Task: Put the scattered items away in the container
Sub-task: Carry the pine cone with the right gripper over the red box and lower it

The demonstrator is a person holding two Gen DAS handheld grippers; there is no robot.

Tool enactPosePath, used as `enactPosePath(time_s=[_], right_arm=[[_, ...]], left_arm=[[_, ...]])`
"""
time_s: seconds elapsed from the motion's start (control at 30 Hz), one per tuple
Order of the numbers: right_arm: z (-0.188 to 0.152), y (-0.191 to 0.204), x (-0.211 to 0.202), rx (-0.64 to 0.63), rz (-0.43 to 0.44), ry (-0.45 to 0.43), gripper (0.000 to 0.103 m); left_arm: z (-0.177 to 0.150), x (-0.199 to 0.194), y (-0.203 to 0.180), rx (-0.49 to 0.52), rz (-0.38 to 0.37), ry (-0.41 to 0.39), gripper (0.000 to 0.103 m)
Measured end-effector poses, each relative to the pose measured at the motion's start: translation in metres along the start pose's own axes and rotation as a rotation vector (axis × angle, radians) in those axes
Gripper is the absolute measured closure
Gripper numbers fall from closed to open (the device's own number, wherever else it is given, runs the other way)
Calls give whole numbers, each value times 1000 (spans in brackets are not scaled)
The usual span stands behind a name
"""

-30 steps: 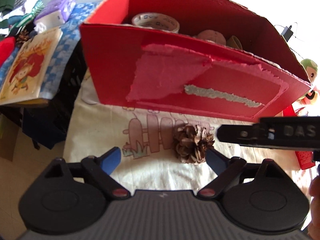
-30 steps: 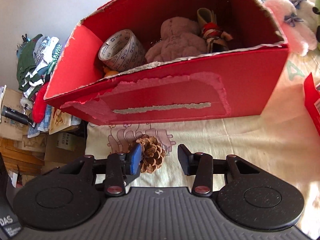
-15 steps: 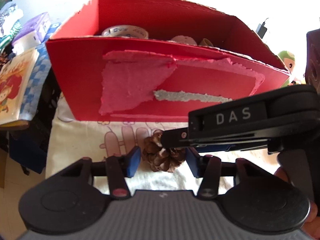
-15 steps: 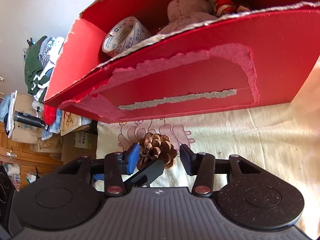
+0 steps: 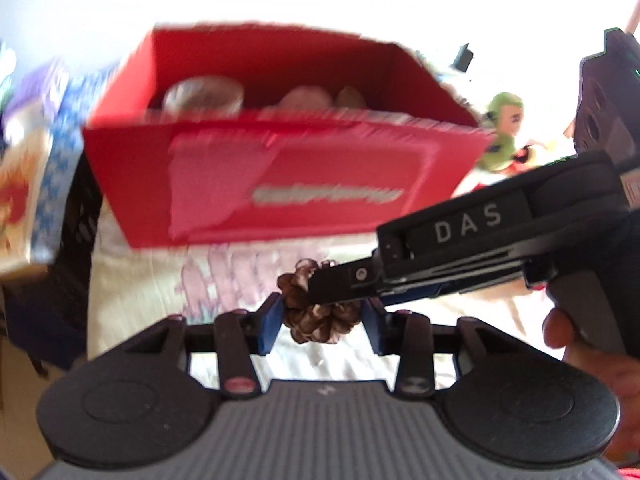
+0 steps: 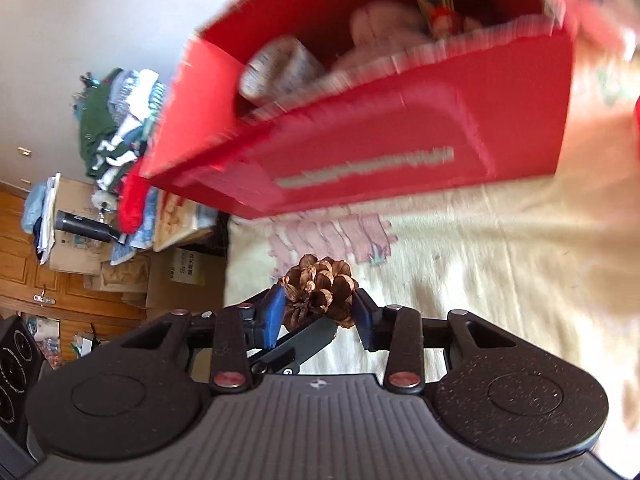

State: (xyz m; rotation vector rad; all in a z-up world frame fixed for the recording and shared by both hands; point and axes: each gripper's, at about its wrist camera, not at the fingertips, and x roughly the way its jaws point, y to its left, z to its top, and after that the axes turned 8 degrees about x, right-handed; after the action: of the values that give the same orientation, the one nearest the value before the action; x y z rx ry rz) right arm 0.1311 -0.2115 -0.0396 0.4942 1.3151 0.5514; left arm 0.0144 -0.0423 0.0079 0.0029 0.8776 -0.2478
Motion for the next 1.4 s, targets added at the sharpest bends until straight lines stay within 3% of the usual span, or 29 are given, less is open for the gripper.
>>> enactPosePath(time_s=[0.27, 0.4, 0.6, 0.8, 0.87, 1.1, 1.27, 1.4], right_arm=[[32, 50, -64, -142, 41, -197, 63], [61, 73, -73, -195, 47, -274, 63], [96, 76, -37, -188, -20, -240, 63], [110, 61, 10, -147, -68, -144, 63], [113, 56, 21, -128, -81, -119, 67], [121, 46, 53, -75, -78, -35, 67], [127, 44, 65, -92, -117, -43, 67], [132, 38, 75, -62, -100, -11, 67]], left_arm=[[73, -51, 4, 55, -36, -163, 63], [111, -53, 5, 110, 6, -217, 62], [136, -10, 23, 102, 24, -108, 62], [125, 34, 46, 59, 28, 24, 61], [121, 43, 49, 57, 36, 54, 62], [119, 67, 54, 61, 62, 124, 63], [118, 79, 64, 41, 71, 151, 62], [116, 87, 70, 20, 71, 172, 62]])
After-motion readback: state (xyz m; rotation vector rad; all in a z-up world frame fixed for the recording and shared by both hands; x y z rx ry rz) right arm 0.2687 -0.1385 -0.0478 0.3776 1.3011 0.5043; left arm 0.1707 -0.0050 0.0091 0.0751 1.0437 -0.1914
